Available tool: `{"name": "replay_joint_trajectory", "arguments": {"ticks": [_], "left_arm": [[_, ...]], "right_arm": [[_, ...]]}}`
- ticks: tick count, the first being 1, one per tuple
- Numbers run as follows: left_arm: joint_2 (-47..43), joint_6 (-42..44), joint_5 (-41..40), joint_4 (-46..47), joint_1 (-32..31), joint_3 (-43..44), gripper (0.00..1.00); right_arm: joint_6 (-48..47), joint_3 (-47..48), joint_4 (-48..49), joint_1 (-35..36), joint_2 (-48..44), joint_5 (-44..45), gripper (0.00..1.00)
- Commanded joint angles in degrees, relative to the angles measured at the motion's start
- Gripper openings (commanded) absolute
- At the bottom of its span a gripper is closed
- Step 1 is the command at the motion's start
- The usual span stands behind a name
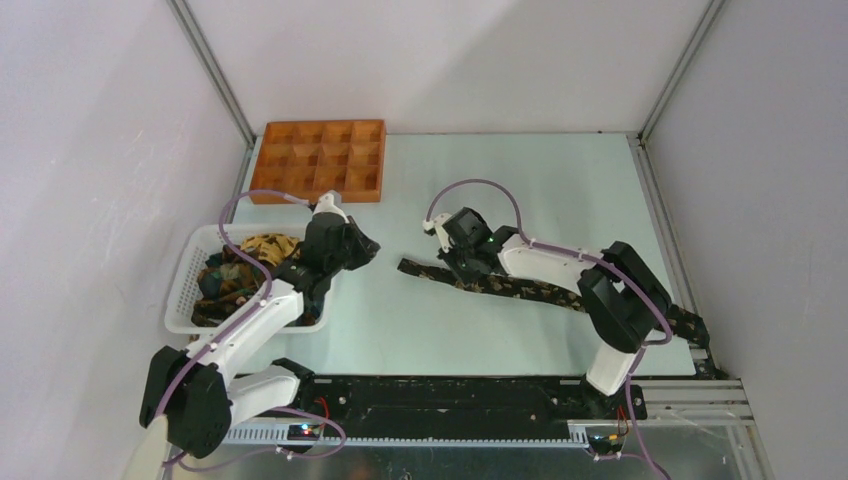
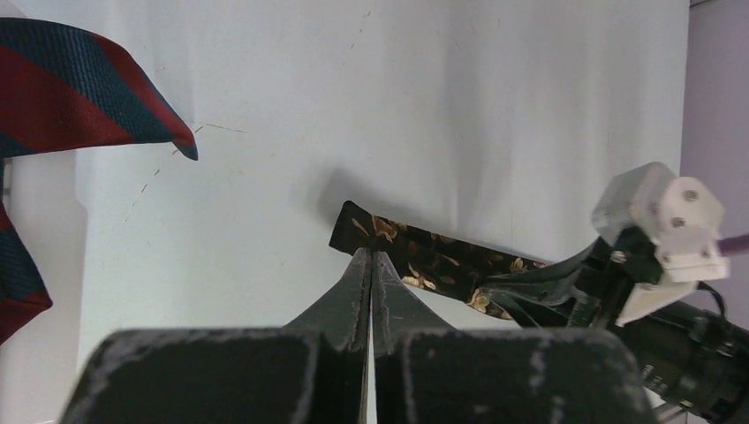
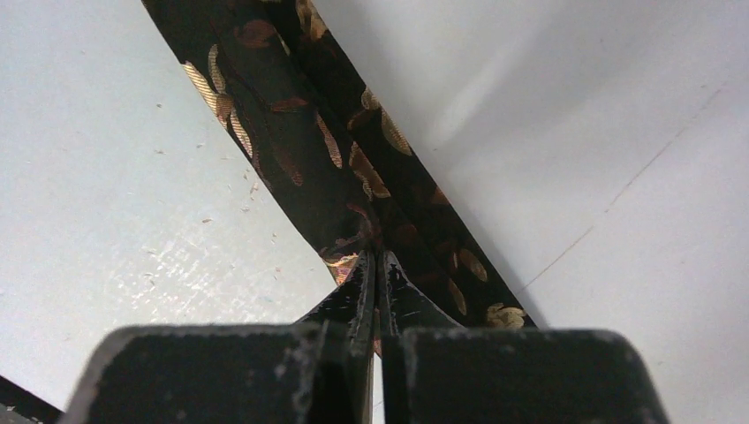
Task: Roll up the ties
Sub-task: Flatten out the tie at the center of the board, then roll the tie at the center of the board.
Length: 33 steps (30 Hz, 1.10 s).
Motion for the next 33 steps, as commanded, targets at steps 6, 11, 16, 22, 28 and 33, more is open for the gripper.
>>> {"name": "replay_joint_trajectory", "arguments": {"ticks": [6, 11, 16, 22, 28, 33], "left_arm": [[0.8, -0.6, 1.4, 1.9, 0.5, 1.2, 0.00], [1.2, -0.7, 1.6, 2.0, 0.6, 1.3, 0.00], [1.4, -1.1, 1.9, 2.1, 0.6, 1.3, 0.00], [1.4, -1.1, 1.6, 2.1, 0.7, 1.0, 0.00], [1.5, -0.9, 1.6, 2.1, 0.7, 1.0, 0.00], [1.7, -0.7, 1.6, 2.4, 0.9, 0.7, 0.01]], "right_arm": [[-2.6, 3.1, 0.3, 0.2, -3.1, 3.9, 0.00], [-3.9, 3.5, 1.4, 0.1, -0.8, 5.3, 0.00], [-5.1, 4.2, 2.3, -0.2, 1.4, 6.1, 0.00], [-5.7, 4.8, 2.7, -0.5, 3.7, 6.0, 0.00], [-6.1, 5.0, 3.6, -0.5, 5.1, 6.4, 0.01], [-5.4, 5.2, 3.1, -0.5, 5.1, 6.7, 0.35]]}}
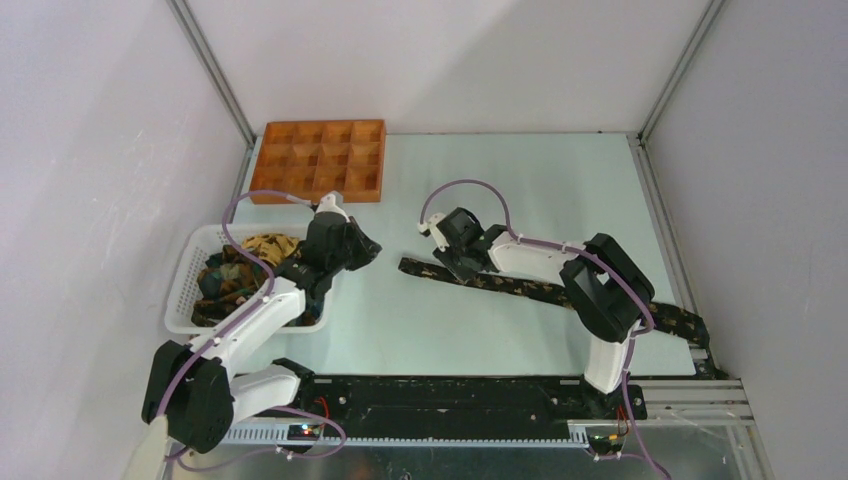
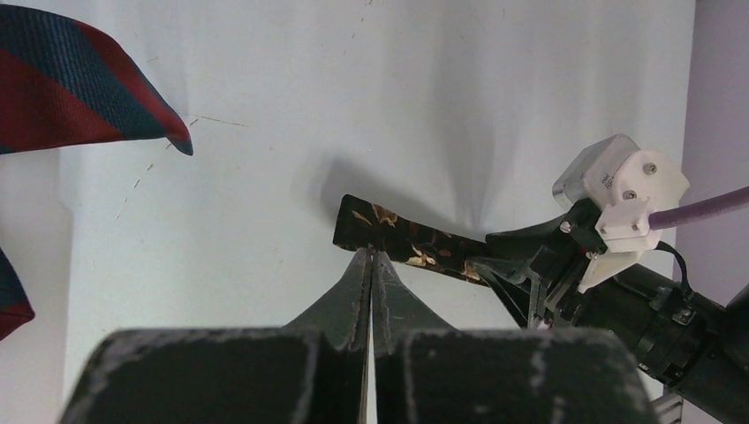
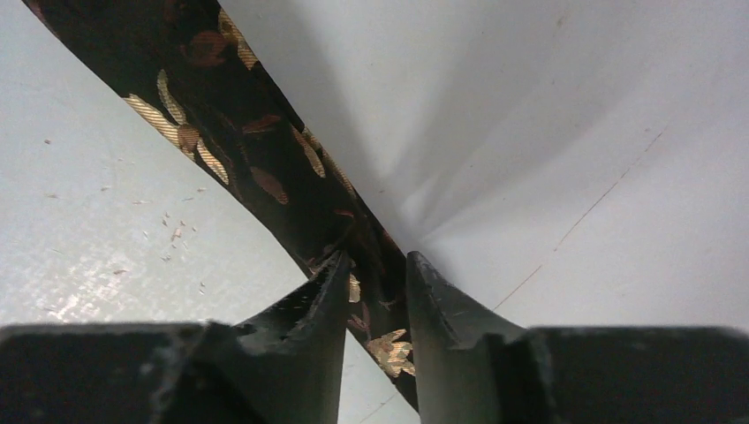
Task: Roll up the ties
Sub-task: Roll the tie at the center of the board.
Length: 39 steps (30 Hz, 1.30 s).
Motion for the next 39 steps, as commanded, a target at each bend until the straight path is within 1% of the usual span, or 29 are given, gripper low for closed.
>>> {"name": "replay_joint_trajectory", "arguments": {"ticks": [1, 2, 3, 4, 5, 6, 9, 13, 14, 15, 16, 17, 18, 19, 21, 23, 25, 28, 30, 32, 35, 39], "left_arm": [[0.2, -0.2, 0.4, 2.1, 0.5, 0.6, 0.04], [0.4, -0.2, 0.6, 2.4, 0.5, 0.7, 0.07], [0.6, -0.1, 0.7, 2.5, 0.5, 0.7, 0.12], [0.7, 0.0, 0.8, 2.9, 0.5, 0.7, 0.15], [0.8, 0.1, 0.8, 3.3, 0.5, 0.9, 0.18], [0.8, 0.3, 2.0, 3.4, 0.5, 1.1, 0.19], [0.9, 0.9, 2.5, 4.5, 0.5, 1.4, 0.18], [1.9, 1.7, 4.4, 6.8, -0.6, 2.1, 0.06], [2.3, 2.2, 4.3, 7.0, -1.1, 2.7, 0.02], [3.3, 2.5, 4.0, 7.4, -2.4, 3.1, 0.01], [3.9, 2.9, 3.9, 7.5, -3.3, 3.8, 0.00], [5.5, 3.1, 3.6, 9.2, -4.8, 4.1, 0.00], [7.5, 3.1, 3.7, 9.9, -5.6, 4.8, 0.00], [8.5, 2.9, 4.0, 11.0, -6.9, 5.2, 0.00], [11.9, 2.0, 4.9, 12.6, -8.6, 6.4, 0.00], [14.5, 1.2, 6.2, 14.7, -10.3, 7.2, 0.00], [16.2, 0.9, 6.3, 16.3, -12.9, 7.6, 0.00], [19.2, 1.3, 5.0, 16.7, -18.7, 9.0, 0.00], [22.0, 1.4, 5.1, 17.1, -22.1, 10.3, 0.00], [25.7, 1.3, 5.8, 18.0, -24.9, 11.8, 0.00], [29.0, 1.4, 6.6, 18.0, -28.2, 15.0, 0.00], [34.6, 1.6, 8.0, 16.9, -31.7, 19.0, 0.00]], "right_arm": [[0.1, 2.6, 1.4, -0.3, -0.2, 1.1, 0.39], [0.3, 2.5, 1.3, -0.3, -0.5, 0.9, 0.45], [0.9, 2.5, 1.3, -0.3, -1.4, 0.7, 0.48], [1.2, 2.5, 1.3, -0.3, -2.0, 0.2, 0.52], [1.9, 2.5, 1.1, -0.3, -3.1, -0.7, 0.54], [2.2, 2.5, 1.1, -0.3, -3.9, -1.3, 0.57], [3.6, 2.4, -0.1, -0.5, -7.3, -3.3, 0.61], [8.0, 2.4, -4.0, -2.3, -10.5, -0.7, 0.61], [10.8, 2.2, -5.5, -3.4, -11.6, -0.3, 0.57], [13.1, 1.4, -6.2, -3.9, -12.1, 0.0, 0.51], [15.0, 0.9, -7.2, -5.1, -13.2, -0.3, 0.48], [16.2, -0.7, -7.6, -5.6, -13.8, -0.8, 0.41], [18.7, -1.7, -8.2, -6.4, -15.4, -0.6, 0.37], [20.0, -3.6, -8.6, -6.7, -16.2, -0.1, 0.31], [23.6, -6.9, -9.5, -7.4, -18.6, 1.6, 0.24], [26.5, -9.8, -10.2, -8.0, -20.7, 4.2, 0.21], [29.9, -11.4, -10.9, -9.9, -22.1, 6.9, 0.22], [32.4, -12.2, -10.7, -13.7, -22.3, 7.4, 0.22], [33.6, -12.2, -9.7, -16.9, -21.8, 6.7, 0.18], [34.0, -12.2, -8.9, -19.4, -20.8, 6.2, 0.12], [34.6, -12.2, -8.4, -22.7, -18.6, 6.1, 0.00], [35.0, -12.3, -7.8, -24.6, -15.0, 4.6, 0.00]]}}
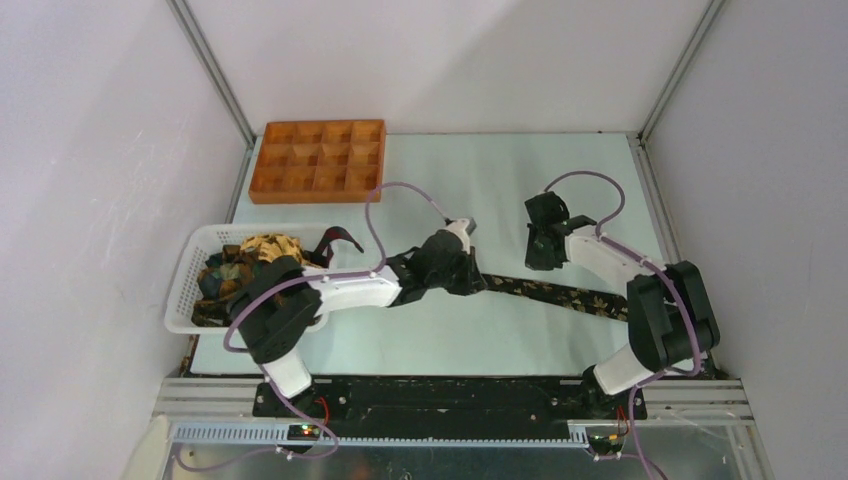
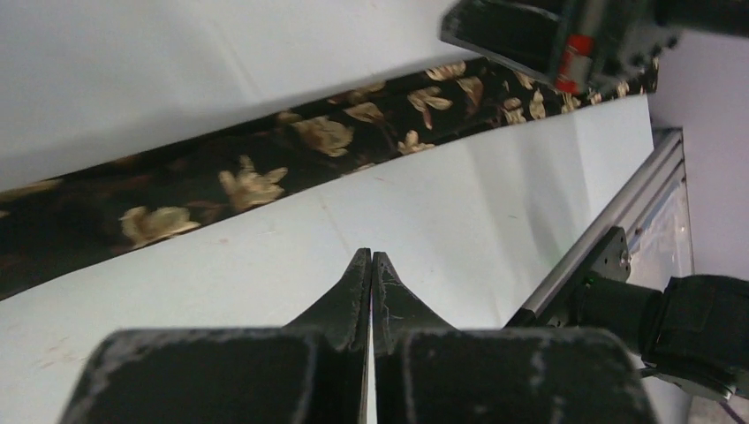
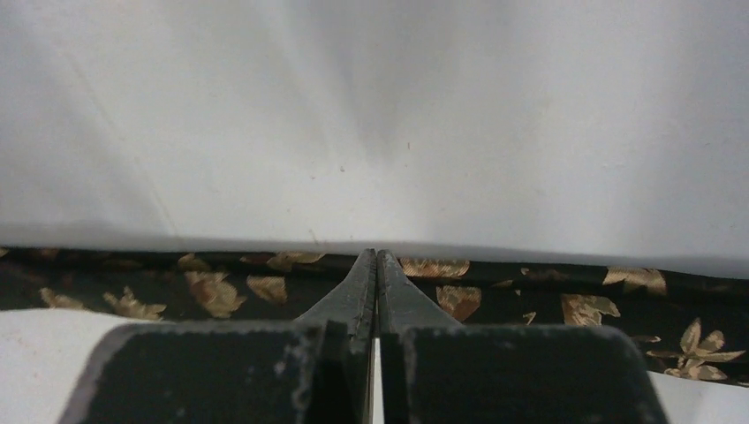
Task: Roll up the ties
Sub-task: Roll the tie at the center of the board.
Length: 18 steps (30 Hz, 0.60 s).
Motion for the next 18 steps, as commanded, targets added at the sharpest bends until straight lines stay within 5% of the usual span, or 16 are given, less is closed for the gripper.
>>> {"name": "replay_joint_trajectory", "arguments": {"ticks": [1, 18], "left_arm": [[4.0, 0.2, 2.4, 1.3, -2.5, 4.8, 0.00], [17.8, -3.5, 7.8, 2.3, -4.6, 12.6, 0.00]], "right_arm": [[2.0, 0.2, 2.1, -1.4, 4.0, -1.2, 0.00], [3.2, -1.2, 5.7, -2.5, 8.4, -2.6, 0.00]]}}
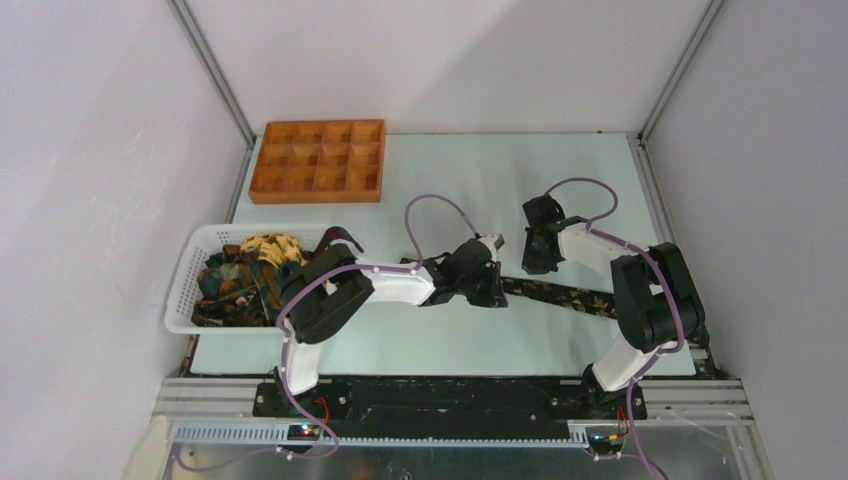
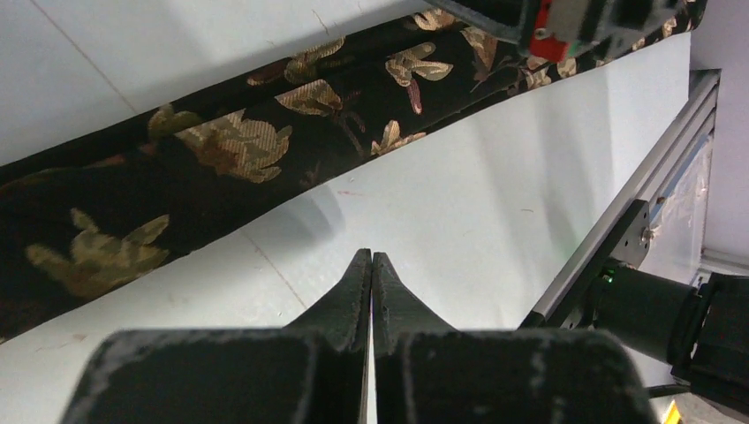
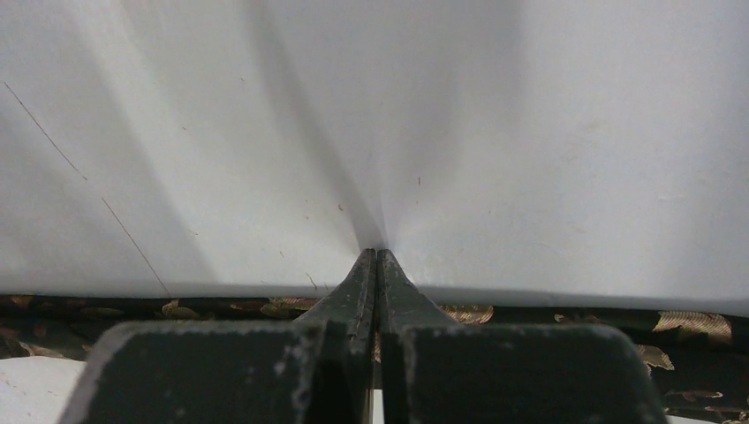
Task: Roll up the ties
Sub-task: Roll the tie at the center of the board.
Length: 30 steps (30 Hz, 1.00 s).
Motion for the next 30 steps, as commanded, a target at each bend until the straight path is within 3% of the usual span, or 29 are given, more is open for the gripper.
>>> {"name": "replay_joint_trajectory", "arguments": {"ticks": [1, 20, 30], "left_arm": [[3.2, -2.2, 1.6, 1.3, -0.4, 3.9, 0.00], [10.3, -4.0, -6.0, -5.4, -0.5, 12.9, 0.00], [9.7, -3.8, -4.8, -5.7, -0.6, 13.5, 0.00]], "right_arm": [[1.2, -1.0, 1.6, -0.3, 0.5, -0.4, 0.00], [1.6, -4.8, -0.4, -0.3, -3.3, -2.7, 0.00], [1.4, -5.5, -0.5, -0.4, -4.4, -2.6, 0.00]]}}
